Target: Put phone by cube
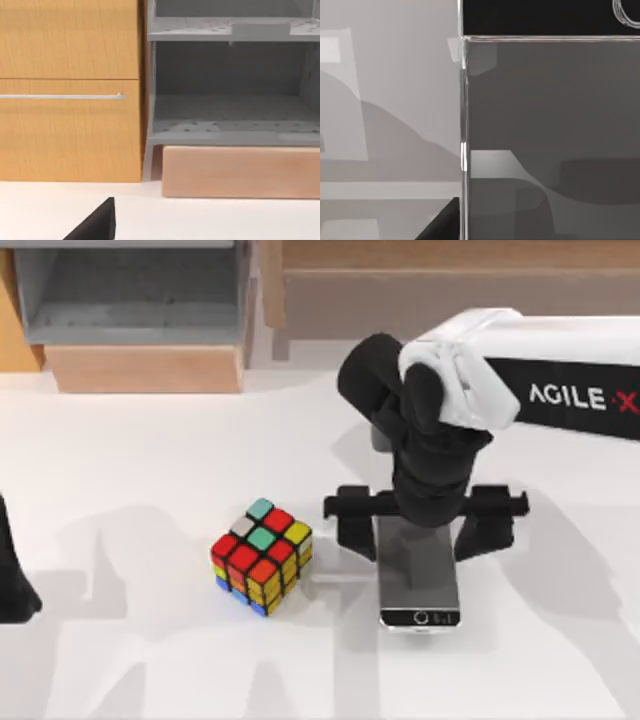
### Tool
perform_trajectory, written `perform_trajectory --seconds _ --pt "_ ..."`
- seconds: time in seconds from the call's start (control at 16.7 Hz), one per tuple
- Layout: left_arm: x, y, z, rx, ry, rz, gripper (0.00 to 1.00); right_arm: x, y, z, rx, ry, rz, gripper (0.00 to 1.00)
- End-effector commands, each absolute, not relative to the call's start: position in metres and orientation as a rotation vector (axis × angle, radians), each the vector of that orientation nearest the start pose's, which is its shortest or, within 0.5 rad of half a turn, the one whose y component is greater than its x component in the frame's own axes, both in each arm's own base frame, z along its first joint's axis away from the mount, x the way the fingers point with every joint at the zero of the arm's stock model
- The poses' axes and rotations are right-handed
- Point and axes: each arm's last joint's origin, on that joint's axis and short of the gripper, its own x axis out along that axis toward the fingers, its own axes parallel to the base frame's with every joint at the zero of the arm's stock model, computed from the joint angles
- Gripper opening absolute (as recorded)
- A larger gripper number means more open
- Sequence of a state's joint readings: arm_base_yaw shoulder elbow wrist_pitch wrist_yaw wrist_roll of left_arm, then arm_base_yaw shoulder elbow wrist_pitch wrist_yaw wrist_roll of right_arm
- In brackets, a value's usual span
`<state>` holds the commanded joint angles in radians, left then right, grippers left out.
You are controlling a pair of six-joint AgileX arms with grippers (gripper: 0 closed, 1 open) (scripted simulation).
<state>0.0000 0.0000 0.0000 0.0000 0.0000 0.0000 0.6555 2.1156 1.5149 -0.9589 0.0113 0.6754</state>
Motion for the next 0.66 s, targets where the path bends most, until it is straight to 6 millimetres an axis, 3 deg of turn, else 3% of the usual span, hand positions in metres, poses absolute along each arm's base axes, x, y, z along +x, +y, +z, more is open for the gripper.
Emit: perform_trajectory --seconds 0.3,0.66 --pt "0.1057 -0.0012 0.1600 0.000 0.000 0.000 1.00 0.3149 0.2463 0.1375 0.009 1.556 -0.009 0.98" --pt "0.1057 -0.0012 0.1600 0.000 0.000 0.000 1.00 0.3149 0.2463 0.1375 0.009 1.556 -0.009 1.00"
